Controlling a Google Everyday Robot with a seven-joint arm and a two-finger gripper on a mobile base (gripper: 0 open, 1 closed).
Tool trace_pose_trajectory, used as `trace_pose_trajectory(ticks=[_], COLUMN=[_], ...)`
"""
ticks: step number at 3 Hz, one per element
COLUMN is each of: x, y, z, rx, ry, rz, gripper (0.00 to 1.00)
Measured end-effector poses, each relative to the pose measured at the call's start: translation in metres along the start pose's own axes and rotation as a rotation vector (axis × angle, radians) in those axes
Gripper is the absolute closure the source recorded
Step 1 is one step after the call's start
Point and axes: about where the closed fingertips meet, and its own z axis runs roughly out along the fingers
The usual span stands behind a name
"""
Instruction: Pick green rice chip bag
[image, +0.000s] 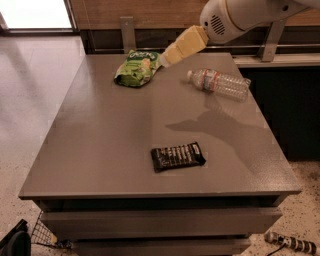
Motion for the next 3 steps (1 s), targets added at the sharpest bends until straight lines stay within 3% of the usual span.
trace_pose_trajectory(ticks=[1,2,3], x=[-0.007,-0.007,-0.009], y=[-0.001,-0.001,-0.01], z=[0.002,0.002,0.014], rx=[0.011,0.011,0.03], ry=[-0.017,-0.017,0.013], rz=[0.059,0.059,0.096], gripper=[0.0,0.0,0.0])
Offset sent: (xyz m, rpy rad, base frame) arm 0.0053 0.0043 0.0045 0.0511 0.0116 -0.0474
